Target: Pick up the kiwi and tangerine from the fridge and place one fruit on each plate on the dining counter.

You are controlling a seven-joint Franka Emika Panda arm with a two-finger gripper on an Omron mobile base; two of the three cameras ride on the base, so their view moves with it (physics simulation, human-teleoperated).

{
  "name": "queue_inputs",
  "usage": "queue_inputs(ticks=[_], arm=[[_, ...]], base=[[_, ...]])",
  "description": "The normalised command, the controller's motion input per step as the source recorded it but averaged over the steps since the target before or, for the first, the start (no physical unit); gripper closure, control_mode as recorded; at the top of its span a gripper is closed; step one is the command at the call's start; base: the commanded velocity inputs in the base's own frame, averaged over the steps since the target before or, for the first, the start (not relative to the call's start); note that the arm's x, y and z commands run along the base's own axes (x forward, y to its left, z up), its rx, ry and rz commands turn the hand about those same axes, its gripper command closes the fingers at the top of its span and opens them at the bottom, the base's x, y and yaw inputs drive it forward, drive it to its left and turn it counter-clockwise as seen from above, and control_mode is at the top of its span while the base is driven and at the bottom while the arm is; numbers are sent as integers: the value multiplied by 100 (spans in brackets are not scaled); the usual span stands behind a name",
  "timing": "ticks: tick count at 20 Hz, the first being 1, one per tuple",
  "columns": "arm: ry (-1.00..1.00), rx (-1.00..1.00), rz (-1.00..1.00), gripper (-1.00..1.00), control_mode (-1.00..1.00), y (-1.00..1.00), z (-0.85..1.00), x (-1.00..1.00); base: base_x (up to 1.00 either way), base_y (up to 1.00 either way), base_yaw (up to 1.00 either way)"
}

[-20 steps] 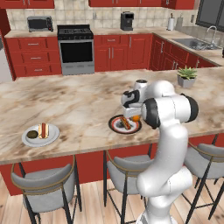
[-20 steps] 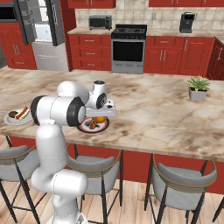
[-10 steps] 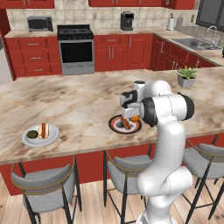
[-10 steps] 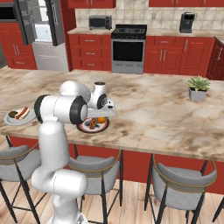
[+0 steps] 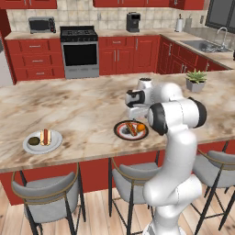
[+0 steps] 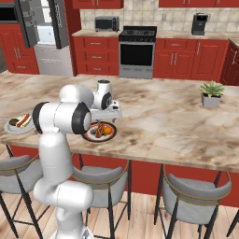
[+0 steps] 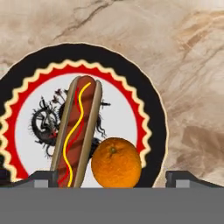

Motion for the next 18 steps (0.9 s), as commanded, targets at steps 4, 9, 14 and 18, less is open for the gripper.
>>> queue_inputs(ticks=[4, 9, 14, 18], arm=[[-2, -10, 0, -100, -100, 45, 100, -29], [-15, -17, 2, -100, -100, 62, 98, -61], [-12, -7, 4, -100, -100, 66, 84, -93], [-2, 1, 2, -100, -100, 47, 38, -100]], base=[[0, 0, 0], [0, 0, 0], [0, 0, 0], [0, 0, 0]])
